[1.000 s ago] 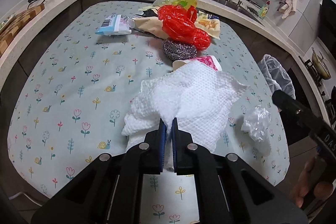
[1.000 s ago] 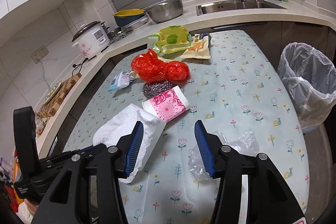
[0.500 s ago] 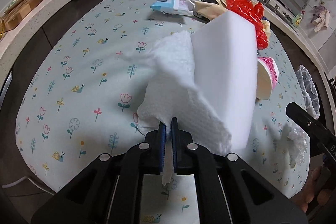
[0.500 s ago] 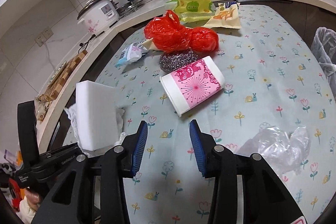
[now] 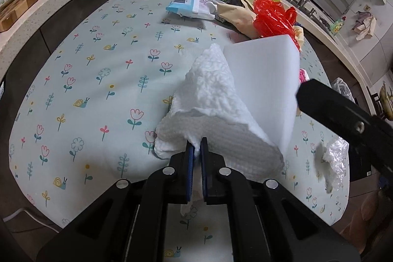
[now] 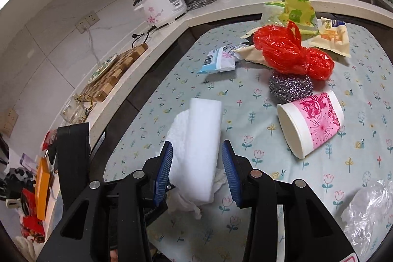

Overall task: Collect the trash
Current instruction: 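Release the clear bag and grasp the white sponge block with the right tool, then carry the sponge and paper towel to the bin and open both tools, then return both tools to the table and grasp the clear plastic bag with the right tool, then grasp the pink paper cup with the left tool while the right tool holds the clear bag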

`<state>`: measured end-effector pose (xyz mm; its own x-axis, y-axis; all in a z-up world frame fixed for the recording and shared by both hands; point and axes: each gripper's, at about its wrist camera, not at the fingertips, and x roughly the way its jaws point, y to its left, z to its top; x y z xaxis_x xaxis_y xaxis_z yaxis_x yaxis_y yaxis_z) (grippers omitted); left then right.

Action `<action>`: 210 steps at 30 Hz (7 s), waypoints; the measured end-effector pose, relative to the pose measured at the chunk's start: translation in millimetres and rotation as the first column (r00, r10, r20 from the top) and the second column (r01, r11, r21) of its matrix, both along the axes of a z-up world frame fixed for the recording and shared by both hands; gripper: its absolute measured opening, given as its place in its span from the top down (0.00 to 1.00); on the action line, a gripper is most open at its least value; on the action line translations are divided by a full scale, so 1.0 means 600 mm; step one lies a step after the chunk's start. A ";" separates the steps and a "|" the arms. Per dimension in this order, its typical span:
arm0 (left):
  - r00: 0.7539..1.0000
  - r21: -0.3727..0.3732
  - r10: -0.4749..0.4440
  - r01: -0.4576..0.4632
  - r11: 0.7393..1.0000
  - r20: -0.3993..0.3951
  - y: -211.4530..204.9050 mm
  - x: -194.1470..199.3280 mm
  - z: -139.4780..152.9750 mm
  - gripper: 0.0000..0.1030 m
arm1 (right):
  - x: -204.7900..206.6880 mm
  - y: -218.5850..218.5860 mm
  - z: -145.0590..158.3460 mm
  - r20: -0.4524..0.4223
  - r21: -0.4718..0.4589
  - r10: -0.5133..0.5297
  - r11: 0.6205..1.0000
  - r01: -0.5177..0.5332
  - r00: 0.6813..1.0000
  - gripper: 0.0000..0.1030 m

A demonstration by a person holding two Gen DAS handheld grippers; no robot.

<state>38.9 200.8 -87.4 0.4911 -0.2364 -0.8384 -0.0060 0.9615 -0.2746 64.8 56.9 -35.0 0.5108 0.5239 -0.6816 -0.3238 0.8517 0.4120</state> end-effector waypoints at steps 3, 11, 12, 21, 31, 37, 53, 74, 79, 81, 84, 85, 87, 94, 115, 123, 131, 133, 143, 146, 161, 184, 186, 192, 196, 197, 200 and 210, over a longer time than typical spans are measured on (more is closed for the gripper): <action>1.000 -0.002 -0.004 0.004 1.000 -0.001 -0.002 -0.002 -0.002 0.95 | 0.012 0.007 -0.016 -0.010 -0.026 -0.012 1.000 0.011 1.000 0.61; 1.000 0.007 0.001 -0.001 1.000 -0.005 -0.001 0.001 -0.007 0.95 | 0.027 -0.010 -0.043 -0.040 -0.046 -0.059 0.997 0.057 0.997 0.61; 1.000 0.006 0.002 -0.002 1.000 -0.007 0.000 0.002 -0.008 0.95 | 0.028 -0.011 -0.045 -0.047 -0.045 -0.054 0.998 0.052 0.997 0.61; 1.000 0.015 0.012 -0.012 1.000 -0.003 0.006 0.003 -0.007 0.95 | 0.021 -0.002 -0.032 -0.003 -0.062 -0.027 0.998 0.027 1.000 0.72; 0.999 0.037 0.001 -0.003 0.999 0.048 -0.020 0.014 0.035 0.95 | 0.009 -0.160 0.065 0.140 -0.022 -0.231 0.971 0.236 0.963 0.72; 0.990 0.041 -0.061 0.056 0.998 0.130 -0.082 0.029 0.100 0.95 | -0.008 -0.275 0.086 0.180 -0.005 -0.355 0.932 0.362 0.917 0.72; 0.896 0.045 -0.334 0.336 0.941 0.291 -0.388 0.091 0.229 0.95 | -0.044 -0.569 0.056 0.183 -0.019 -0.638 0.758 0.652 0.748 0.71; 0.758 0.002 -0.599 0.620 0.785 0.259 -0.779 0.211 0.214 0.95 | 0.007 -0.802 -0.030 0.091 -0.077 -0.793 0.598 0.798 0.603 0.70; 0.742 -0.011 -0.639 0.654 0.756 0.204 -0.848 0.234 0.179 0.95 | 0.017 -0.832 -0.047 0.065 -0.067 -0.805 0.585 0.808 0.589 0.69; 0.741 -0.025 -0.643 0.659 0.752 0.193 -0.862 0.241 0.167 0.95 | 0.020 -0.839 -0.052 0.063 -0.070 -0.807 0.583 0.810 0.586 0.68; 0.738 -0.037 -0.649 0.665 0.746 0.184 -0.880 0.247 0.152 0.94 | 0.021 -0.847 -0.057 0.062 -0.067 -0.813 0.576 0.815 0.579 0.64; 0.737 -0.037 -0.651 0.666 0.745 0.180 -0.884 0.248 0.148 0.91 | 0.019 -0.849 -0.057 0.065 -0.064 -0.816 0.571 0.818 0.575 0.57; 0.738 -0.035 -0.650 0.665 0.746 0.181 -0.890 0.250 0.145 0.82 | 0.019 -0.850 -0.056 0.071 -0.060 -0.819 0.566 0.822 0.569 0.52; 0.750 -0.049 -0.629 0.650 0.758 0.206 -0.881 0.255 0.155 0.58 | 0.009 -0.842 -0.039 0.094 -0.048 -0.816 0.569 0.821 0.571 0.48; 0.820 0.062 -0.476 0.483 0.873 0.318 -0.703 0.210 0.228 0.41 | -0.027 -0.694 0.066 0.201 -0.029 -0.717 0.676 0.736 0.667 0.40; 0.839 0.115 -0.417 0.403 0.908 0.350 -0.602 0.180 0.241 0.38 | -0.043 -0.610 0.090 0.231 -0.050 -0.665 0.721 0.691 0.710 0.39; 0.864 0.162 -0.361 0.324 0.932 0.350 -0.490 0.144 0.240 0.30 | -0.079 -0.504 0.089 0.221 -0.075 -0.584 0.789 0.610 0.781 0.33; 0.872 0.181 -0.347 0.301 0.936 0.344 -0.457 0.132 0.232 0.27 | -0.089 -0.475 0.083 0.207 -0.082 -0.558 0.808 0.583 0.803 0.30; 0.943 0.219 -0.233 0.182 0.959 0.236 -0.302 0.077 0.149 0.25 | -0.117 -0.333 -0.005 0.083 -0.136 -0.438 0.885 0.446 0.895 0.27; 0.955 0.236 -0.207 0.155 0.959 0.213 -0.267 0.058 0.121 0.25 | -0.121 -0.300 -0.030 0.064 -0.158 -0.425 0.889 0.430 0.903 0.27; 0.977 0.211 -0.134 0.097 0.973 0.169 -0.205 0.027 0.057 0.14 | -0.092 -0.280 -0.096 0.014 -0.204 -0.505 0.844 0.497 0.863 0.21; 0.985 0.168 -0.145 0.128 0.977 0.092 -0.225 0.074 0.016 0.14 | -0.058 -0.294 -0.109 -0.015 -0.147 -0.471 0.873 0.464 0.882 0.64; 0.986 0.166 -0.146 0.130 0.977 0.086 -0.228 0.080 0.013 0.15 | -0.054 -0.295 -0.102 -0.005 -0.137 -0.469 0.875 0.464 0.883 0.64; 0.985 0.164 -0.156 0.143 0.976 0.069 -0.240 0.104 0.001 0.28 | -0.039 -0.305 -0.089 0.005 -0.111 -0.472 0.876 0.470 0.881 0.65; 0.986 0.145 -0.163 0.155 0.977 0.042 -0.247 0.121 -0.011 0.39 | -0.026 -0.315 -0.085 0.003 -0.097 -0.478 0.874 0.476 0.878 0.65; 0.986 0.140 -0.165 0.159 0.977 0.037 -0.249 0.124 -0.014 0.43 | -0.023 -0.316 -0.084 0.004 -0.095 -0.480 0.873 0.478 0.878 0.65; 0.982 0.128 -0.186 0.182 0.975 0.022 -0.258 0.131 -0.019 0.66 | -0.015 -0.323 -0.084 0.002 -0.089 -0.481 0.873 0.480 0.876 0.65; 0.969 0.104 -0.246 0.240 0.965 0.039 -0.287 0.128 -0.006 0.97 | 0.002 -0.341 -0.076 0.012 -0.060 -0.486 0.872 0.485 0.874 0.65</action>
